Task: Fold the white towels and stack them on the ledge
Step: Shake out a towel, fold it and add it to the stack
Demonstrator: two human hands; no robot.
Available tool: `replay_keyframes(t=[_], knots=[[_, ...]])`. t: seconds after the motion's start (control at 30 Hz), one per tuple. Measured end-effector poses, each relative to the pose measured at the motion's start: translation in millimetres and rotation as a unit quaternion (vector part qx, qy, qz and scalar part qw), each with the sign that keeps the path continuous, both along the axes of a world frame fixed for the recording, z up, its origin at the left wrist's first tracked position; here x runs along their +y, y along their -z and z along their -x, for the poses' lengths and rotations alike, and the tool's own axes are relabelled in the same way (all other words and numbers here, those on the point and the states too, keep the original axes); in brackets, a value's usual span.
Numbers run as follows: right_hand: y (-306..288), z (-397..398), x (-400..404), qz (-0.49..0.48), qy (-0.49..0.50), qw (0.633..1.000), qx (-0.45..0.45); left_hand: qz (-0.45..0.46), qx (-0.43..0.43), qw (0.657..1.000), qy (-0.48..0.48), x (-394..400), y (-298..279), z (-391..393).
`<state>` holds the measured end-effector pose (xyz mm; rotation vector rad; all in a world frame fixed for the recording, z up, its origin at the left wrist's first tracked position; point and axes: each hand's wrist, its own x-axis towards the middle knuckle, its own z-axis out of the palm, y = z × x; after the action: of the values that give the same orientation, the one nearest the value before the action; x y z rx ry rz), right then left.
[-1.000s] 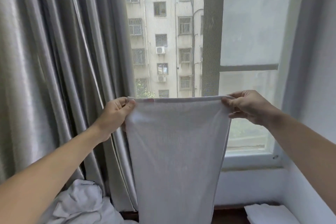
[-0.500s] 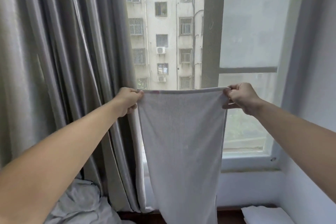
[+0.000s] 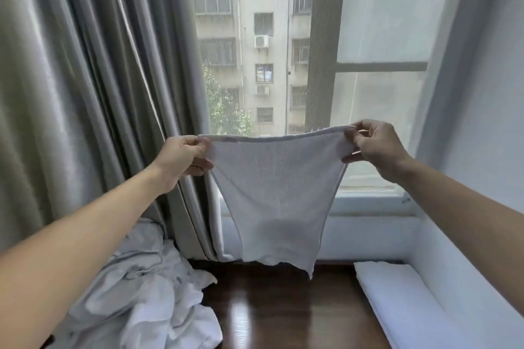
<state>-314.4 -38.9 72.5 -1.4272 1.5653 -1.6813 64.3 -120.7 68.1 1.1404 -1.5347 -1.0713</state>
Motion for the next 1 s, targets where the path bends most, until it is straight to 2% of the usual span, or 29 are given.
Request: replay_keyframes(t=[0.17, 0.37, 0.5, 0.7, 0.77, 0.87, 1.0], knots=[[65, -18, 55, -0.097, -0.036, 0.995, -0.005, -0.058, -0.037, 0.995, 0.068, 42, 80, -32], [146, -42, 116, -0.190, -0.043, 0.981, -0.025, -0.111, -0.033, 0.984, 0.136, 95, 156, -74], [199, -64, 164, -0.257, -0.051, 0.964, -0.042, -0.144, -0.087, 0.973, 0.159, 133, 210, -99], [263, -86, 222, -0.384, -0.104, 0.916, -0.047, -0.222, -0.192, 0.921, 0.257, 173, 276, -136], [274, -92, 235, -0.435, -0.108, 0.890, -0.087, -0.242, -0.207, 0.905, 0.281, 179, 287, -141], [285, -95, 239, -0.450, -0.087, 0.883, -0.101, -0.237, -0.202, 0.914, 0.262, 176, 296, -139], [294, -90, 217, -0.398, -0.035, 0.913, -0.083, -0.201, -0.173, 0.942, 0.204, 152, 300, -118]])
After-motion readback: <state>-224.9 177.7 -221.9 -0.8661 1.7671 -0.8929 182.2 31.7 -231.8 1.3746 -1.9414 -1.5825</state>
